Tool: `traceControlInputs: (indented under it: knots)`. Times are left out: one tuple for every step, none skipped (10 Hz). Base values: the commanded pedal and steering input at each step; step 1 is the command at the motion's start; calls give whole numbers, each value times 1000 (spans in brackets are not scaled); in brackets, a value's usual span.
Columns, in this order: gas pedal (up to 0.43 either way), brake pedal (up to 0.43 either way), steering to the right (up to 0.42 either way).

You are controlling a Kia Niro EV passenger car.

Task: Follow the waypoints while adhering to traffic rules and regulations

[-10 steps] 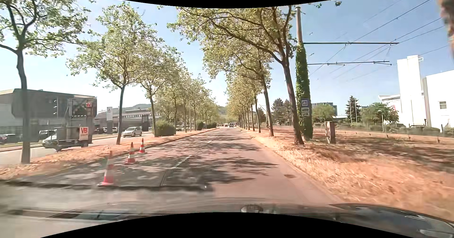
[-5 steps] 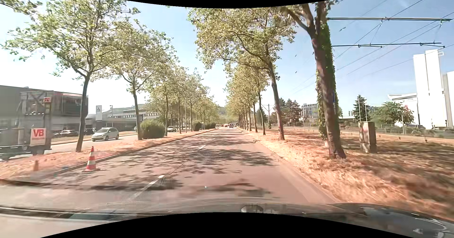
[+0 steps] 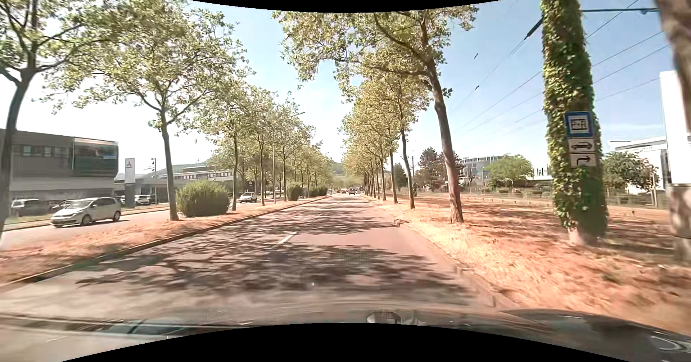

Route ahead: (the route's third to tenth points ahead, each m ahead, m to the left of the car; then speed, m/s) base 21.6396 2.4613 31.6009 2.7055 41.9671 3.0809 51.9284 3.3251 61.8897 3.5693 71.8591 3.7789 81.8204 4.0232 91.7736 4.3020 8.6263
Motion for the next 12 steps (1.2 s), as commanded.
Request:
traceControlInputs:
  knots:
    - [209,0,-1]
    - [209,0,-2]
    - [209,0,-1]
    - [209,0,-1]
    - [220,0,-1]
    - [220,0,-2]
    - [209,0,-1]
    - [209,0,-2]
    - [209,0,-2]
    - [209,0,-2]
    - [209,0,-1]
    - [209,0,-1]
